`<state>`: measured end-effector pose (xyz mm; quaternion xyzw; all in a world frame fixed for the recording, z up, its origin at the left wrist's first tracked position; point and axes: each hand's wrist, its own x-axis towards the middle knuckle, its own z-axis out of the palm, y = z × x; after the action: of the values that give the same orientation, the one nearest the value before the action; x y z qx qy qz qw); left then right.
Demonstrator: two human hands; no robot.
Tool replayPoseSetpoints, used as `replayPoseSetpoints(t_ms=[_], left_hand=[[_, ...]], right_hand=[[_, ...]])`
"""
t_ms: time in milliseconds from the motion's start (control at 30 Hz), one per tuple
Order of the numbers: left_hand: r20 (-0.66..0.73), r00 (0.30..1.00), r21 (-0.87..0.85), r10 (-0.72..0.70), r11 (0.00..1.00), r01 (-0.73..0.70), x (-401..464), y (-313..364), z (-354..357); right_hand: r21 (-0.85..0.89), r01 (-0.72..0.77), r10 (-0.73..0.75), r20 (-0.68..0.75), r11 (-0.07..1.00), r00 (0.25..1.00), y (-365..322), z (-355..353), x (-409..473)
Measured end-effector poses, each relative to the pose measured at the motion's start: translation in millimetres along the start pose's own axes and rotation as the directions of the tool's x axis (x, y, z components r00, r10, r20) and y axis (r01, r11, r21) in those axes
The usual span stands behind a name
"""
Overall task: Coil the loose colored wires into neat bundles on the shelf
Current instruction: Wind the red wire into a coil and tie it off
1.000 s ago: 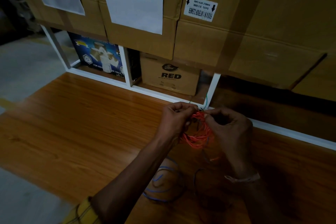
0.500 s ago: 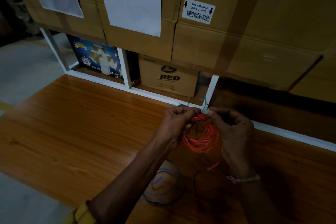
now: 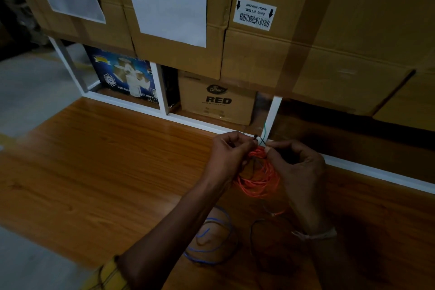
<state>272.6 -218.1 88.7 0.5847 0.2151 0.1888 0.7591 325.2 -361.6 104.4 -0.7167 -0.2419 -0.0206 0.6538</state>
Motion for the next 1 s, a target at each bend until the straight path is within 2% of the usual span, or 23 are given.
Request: replayPoseSetpoints(t_ms=[533, 1000], left_hand=[[0.034, 0.989, 0.119, 0.141, 0.982, -0.144, -4.5, -3.1, 3.2], [0.037, 0.982, 0.192, 0.188, 0.963, -0.191, -3.3, -8.8, 3.4]], right_hand=[[0.028, -0.063, 0.063, 0.004, 0.998, 0.998, 8.7, 1.3, 2.4], [0.054, -0.104, 0.103, 0.022, 0.993, 0.994, 14.9, -0.4, 2.9]])
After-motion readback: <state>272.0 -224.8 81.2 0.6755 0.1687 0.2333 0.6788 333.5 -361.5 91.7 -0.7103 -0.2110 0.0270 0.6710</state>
